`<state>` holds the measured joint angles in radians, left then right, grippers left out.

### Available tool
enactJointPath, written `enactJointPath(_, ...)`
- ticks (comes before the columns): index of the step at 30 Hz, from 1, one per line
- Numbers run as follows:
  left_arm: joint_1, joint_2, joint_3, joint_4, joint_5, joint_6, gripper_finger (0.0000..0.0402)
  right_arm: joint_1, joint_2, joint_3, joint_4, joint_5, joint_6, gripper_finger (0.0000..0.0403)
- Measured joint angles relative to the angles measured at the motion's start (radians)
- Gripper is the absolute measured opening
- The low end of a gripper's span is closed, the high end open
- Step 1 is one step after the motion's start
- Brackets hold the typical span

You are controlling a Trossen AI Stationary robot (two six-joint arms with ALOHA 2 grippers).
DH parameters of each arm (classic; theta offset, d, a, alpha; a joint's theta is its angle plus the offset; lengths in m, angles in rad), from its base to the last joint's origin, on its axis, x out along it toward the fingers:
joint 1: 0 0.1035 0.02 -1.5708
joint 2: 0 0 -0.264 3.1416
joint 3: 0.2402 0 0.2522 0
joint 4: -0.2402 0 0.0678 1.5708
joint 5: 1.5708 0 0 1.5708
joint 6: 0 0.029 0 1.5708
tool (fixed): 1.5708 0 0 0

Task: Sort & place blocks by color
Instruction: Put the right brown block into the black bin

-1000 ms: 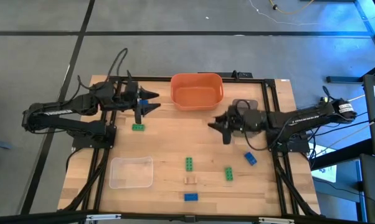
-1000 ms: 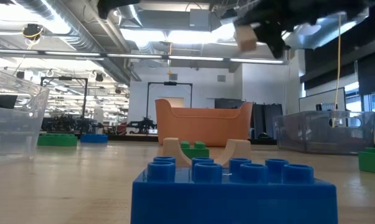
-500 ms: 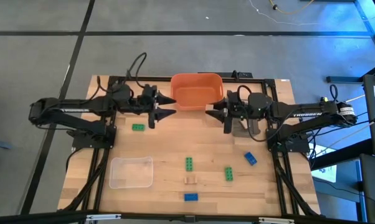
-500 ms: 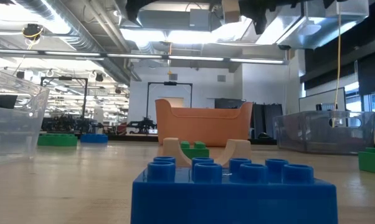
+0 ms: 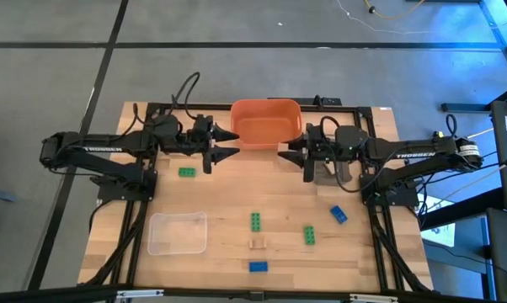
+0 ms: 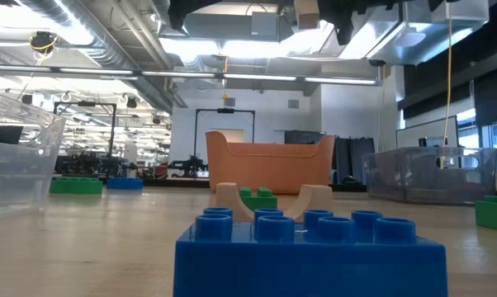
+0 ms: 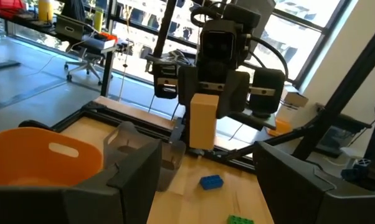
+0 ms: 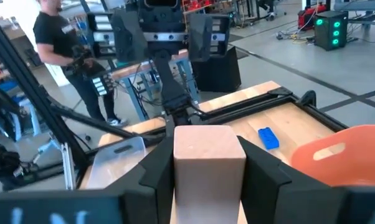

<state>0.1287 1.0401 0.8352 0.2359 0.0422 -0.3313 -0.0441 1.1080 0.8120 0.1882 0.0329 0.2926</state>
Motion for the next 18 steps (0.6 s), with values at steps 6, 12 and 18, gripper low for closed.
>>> enactJointPath(6, 0.000, 0.000, 0.000, 0.000, -0.009, -0.007, 0.0244, -0.039, 0.005, 0.124, -0.484, 0.209, 0.018, 0.0130)
enactJointPath(12, 0.000, 0.000, 0.000, -0.002, -0.032, -0.007, 0.0244, -0.220, 0.019, 0.191, -1.068, 0.348, 0.142, 0.0130)
enactJointPath(18, 0.000, 0.000, 0.000, -0.002, -0.061, -0.006, 0.0244, -0.349, 0.020, 0.007, -1.143, 0.287, 0.234, 0.0130)
